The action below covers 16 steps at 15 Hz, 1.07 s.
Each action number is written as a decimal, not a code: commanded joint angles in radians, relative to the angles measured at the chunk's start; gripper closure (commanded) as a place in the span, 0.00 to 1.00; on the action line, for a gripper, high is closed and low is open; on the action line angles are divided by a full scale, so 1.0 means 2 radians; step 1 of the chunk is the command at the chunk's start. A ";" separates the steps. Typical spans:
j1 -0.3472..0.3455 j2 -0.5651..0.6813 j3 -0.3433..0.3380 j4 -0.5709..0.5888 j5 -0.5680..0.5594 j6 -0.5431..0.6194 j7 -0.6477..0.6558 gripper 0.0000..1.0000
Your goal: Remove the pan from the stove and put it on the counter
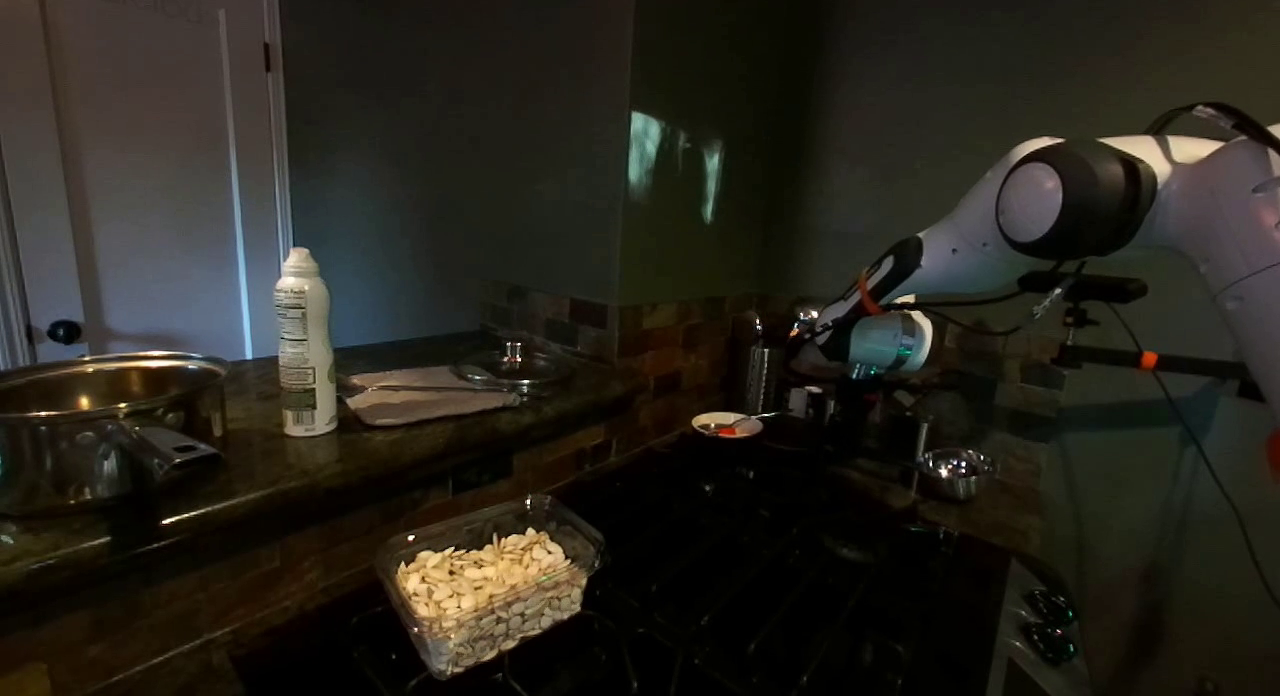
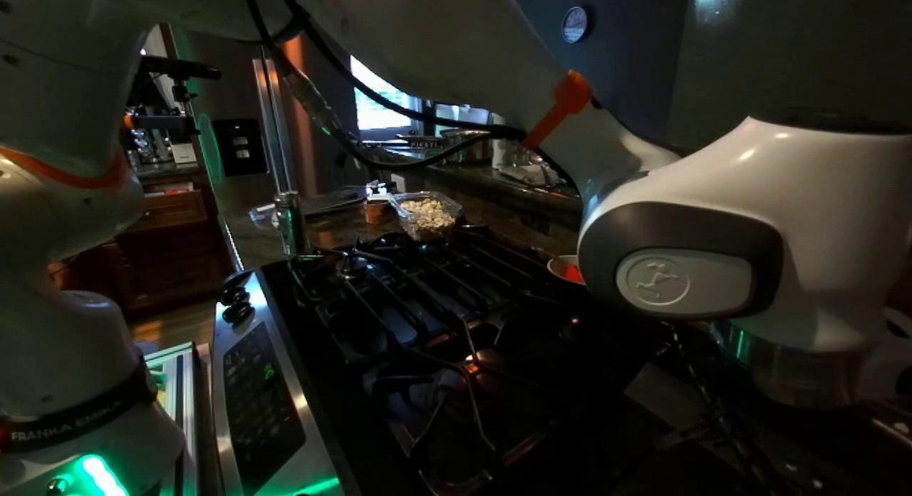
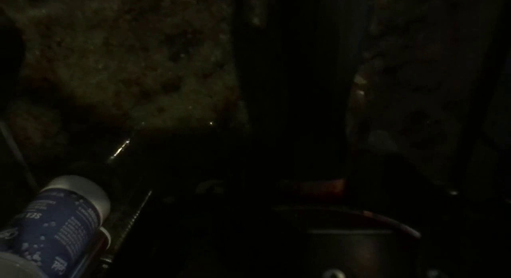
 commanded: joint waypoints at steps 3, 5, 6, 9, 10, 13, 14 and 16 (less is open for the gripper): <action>0.032 -0.071 -0.029 -0.068 -0.064 0.005 0.082 0.00; 0.047 -0.114 -0.043 -0.107 -0.093 0.018 0.111 0.00; 0.051 -0.137 -0.047 -0.127 -0.100 0.026 0.120 0.00; 0.068 -0.197 -0.059 -0.170 -0.126 0.040 0.137 0.00; 0.078 -0.215 -0.067 -0.180 -0.144 0.037 0.150 0.00; 0.097 -0.256 -0.077 -0.202 -0.189 0.029 0.181 0.00; 0.100 -0.272 -0.075 -0.212 -0.190 0.026 0.178 0.00; 0.104 -0.297 -0.066 -0.236 -0.156 0.047 0.123 0.00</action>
